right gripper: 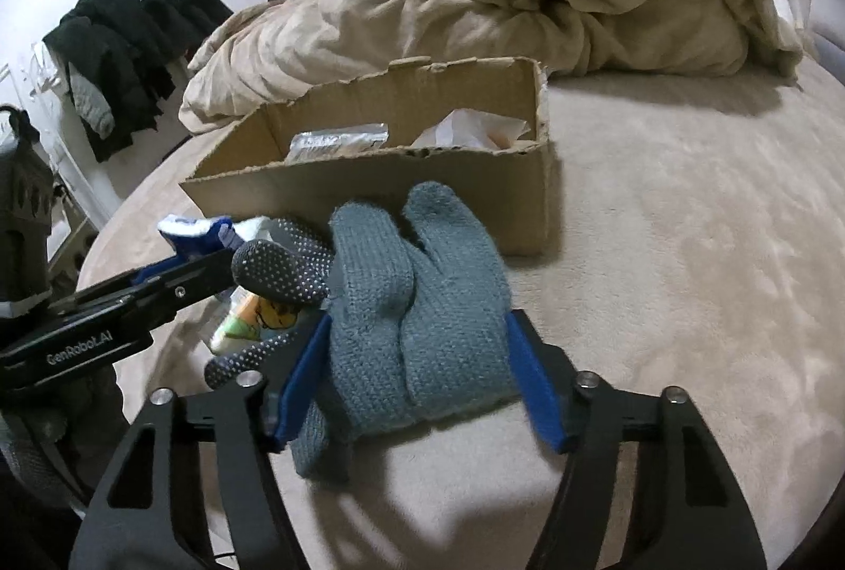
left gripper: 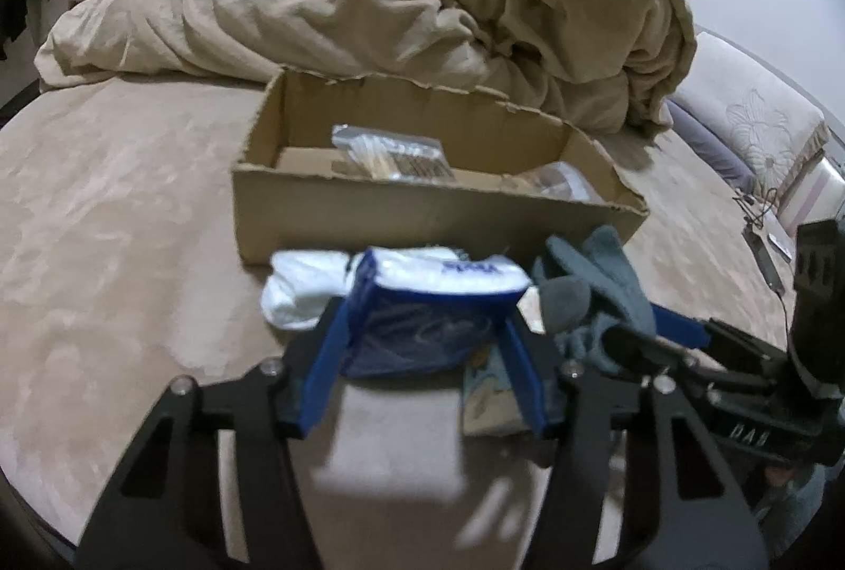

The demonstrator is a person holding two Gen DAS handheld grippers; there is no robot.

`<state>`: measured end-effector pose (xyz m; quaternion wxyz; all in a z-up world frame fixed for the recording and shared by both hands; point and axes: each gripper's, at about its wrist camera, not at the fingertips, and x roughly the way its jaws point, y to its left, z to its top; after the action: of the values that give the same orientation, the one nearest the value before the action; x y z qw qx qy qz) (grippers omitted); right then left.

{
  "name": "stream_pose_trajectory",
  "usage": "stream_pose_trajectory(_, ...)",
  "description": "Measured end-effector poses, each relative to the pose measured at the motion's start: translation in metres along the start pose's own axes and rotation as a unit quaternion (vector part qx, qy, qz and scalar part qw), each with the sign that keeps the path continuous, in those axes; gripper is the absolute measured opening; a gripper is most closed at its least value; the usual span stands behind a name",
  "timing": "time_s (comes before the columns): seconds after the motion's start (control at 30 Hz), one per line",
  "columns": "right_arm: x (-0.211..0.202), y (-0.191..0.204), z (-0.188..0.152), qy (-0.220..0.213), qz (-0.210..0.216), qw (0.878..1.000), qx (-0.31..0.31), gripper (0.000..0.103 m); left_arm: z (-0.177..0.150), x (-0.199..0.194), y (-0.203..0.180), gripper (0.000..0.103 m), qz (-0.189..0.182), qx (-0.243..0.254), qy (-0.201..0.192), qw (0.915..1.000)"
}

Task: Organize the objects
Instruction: 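Grasp the blue tissue pack with the left tool while the right tool grasps the grey knit gloves, then carry the blue tissue pack with the left tool while the right tool carries the gloves into the box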

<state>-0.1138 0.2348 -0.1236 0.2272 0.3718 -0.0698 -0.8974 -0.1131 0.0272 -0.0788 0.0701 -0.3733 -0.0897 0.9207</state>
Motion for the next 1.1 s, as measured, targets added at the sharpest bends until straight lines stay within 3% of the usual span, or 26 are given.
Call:
stream_pose_trajectory(0.03, -0.002, 0.0, 0.001, -0.005, -0.004, 1.0, -0.001, 0.051, 0.0, -0.002, 0.001, 0.056, 0.001, 0.0, -0.002, 1.0)
stream_pose_trajectory(0.17, -0.011, 0.001, 0.004, -0.015, -0.014, 1.0, -0.003, 0.039, 0.0, -0.011, 0.004, 0.055, 0.004, -0.005, -0.01, 0.9999)
stream_pose_trajectory(0.23, -0.017, 0.003, 0.005, -0.022, -0.017, 1.0, -0.007, 0.021, 0.001, -0.017, 0.005, 0.055, 0.005, -0.007, -0.015, 0.9999)
stream_pose_trajectory(0.33, -0.027, 0.005, 0.008, -0.035, -0.021, 0.999, -0.014, 0.005, 0.002, -0.025, 0.006, 0.055, 0.005, -0.007, -0.021, 0.9997)
stream_pose_trajectory(0.6, -0.048, 0.004, 0.014, -0.055, -0.024, 0.998, -0.01, 0.005, 0.005, -0.041, 0.005, 0.055, 0.003, -0.006, -0.033, 0.9994)
stream_pose_trajectory(0.7, -0.044, 0.008, 0.016, -0.036, -0.027, 0.999, -0.022, 0.005, 0.006, -0.044, 0.005, 0.055, 0.004, -0.006, -0.034, 0.9994)
stream_pose_trajectory(0.77, -0.037, 0.007, 0.012, -0.028, -0.037, 0.999, -0.02, 0.018, 0.005, -0.044, 0.005, 0.055, 0.003, -0.006, -0.034, 0.9994)
stream_pose_trajectory(0.83, -0.027, 0.002, 0.008, -0.015, -0.041, 0.999, -0.011, 0.079, 0.004, -0.045, 0.005, 0.055, 0.001, -0.007, -0.034, 0.9994)
stream_pose_trajectory(0.87, -0.022, 0.0, 0.006, -0.008, -0.043, 0.999, -0.009, 0.087, 0.004, -0.045, 0.005, 0.055, 0.002, -0.007, -0.034, 0.9994)
stream_pose_trajectory(0.93, -0.008, -0.004, 0.002, 0.016, -0.046, 0.999, 0.001, 0.09, 0.003, -0.047, 0.006, 0.055, 0.001, -0.008, -0.034, 0.9994)
stream_pose_trajectory(1.0, 0.002, -0.009, 0.0, 0.03, -0.015, 0.999, 0.02, 0.09, 0.002, -0.048, 0.009, 0.055, 0.0, -0.013, -0.034, 0.9993)
stream_pose_trajectory(1.1, 0.004, -0.003, -0.002, 0.022, -0.008, 1.0, 0.012, 0.087, 0.001, -0.05, 0.011, 0.055, -0.001, -0.016, -0.035, 0.9993)
